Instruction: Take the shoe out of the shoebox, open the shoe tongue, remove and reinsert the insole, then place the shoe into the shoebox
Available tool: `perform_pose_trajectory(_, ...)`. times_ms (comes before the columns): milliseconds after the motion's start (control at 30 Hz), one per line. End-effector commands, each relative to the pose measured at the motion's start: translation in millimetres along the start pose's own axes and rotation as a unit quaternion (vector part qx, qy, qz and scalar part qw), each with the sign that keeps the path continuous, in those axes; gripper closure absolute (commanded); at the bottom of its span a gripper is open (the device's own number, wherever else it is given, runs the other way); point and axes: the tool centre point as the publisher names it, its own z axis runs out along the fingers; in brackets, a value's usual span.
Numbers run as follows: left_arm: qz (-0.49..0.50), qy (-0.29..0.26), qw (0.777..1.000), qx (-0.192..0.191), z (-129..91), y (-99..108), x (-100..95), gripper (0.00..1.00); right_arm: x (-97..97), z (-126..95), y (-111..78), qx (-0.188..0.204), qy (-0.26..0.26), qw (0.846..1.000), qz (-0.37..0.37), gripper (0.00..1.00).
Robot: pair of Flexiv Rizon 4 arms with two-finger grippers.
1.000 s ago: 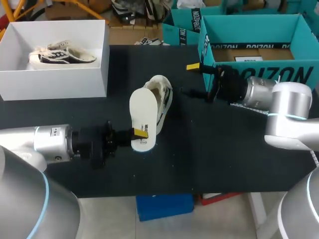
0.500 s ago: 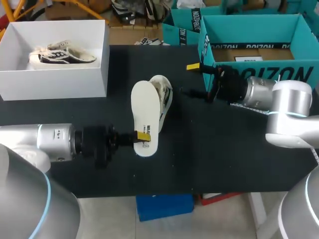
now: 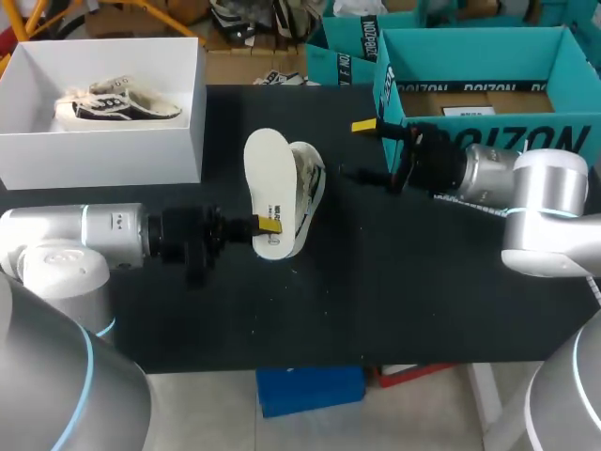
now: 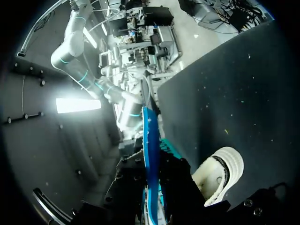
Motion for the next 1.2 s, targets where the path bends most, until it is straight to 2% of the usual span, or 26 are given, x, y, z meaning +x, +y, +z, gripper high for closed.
perform_pose_trajectory(33,0.002,0.001,1.0,0.006,11.9,24.0,-2.3,1.0,-0.6,0.9,-0.7,-0.001,-0.001,1.0,0.0,0.0)
perform_pose_trajectory(200,0.008,0.0,1.0,0.005,18.7,32.5,-5.3,1.0,-0.6,0.9,-0.7,-0.001,-0.001,1.0,0.0,0.0)
perform_pose_trajectory(467,0.001,0.0,1.0,0.002,22.3,32.5,-4.9,1.0,-0.6,0.9,-0.7,-0.001,-0.001,1.0,0.0,0.0)
perform_pose_trajectory(633,0.001,0.0,1.0,0.002,22.3,32.5,-4.9,1.0,-5.2,7.4,5.1,0.024,-0.087,0.996,0.003,0.0)
perform_pose_trajectory(867,0.001,0.0,1.0,0.002,22.3,32.5,-4.9,1.0,-17.3,21.1,1.0,0.04,-0.125,0.991,-0.006,0.0)
perform_pose_trajectory(1200,0.001,0.0,1.0,0.002,22.3,32.5,-4.9,1.0,-24.3,47.1,-6.4,0.054,-0.11,0.992,-0.021,0.0)
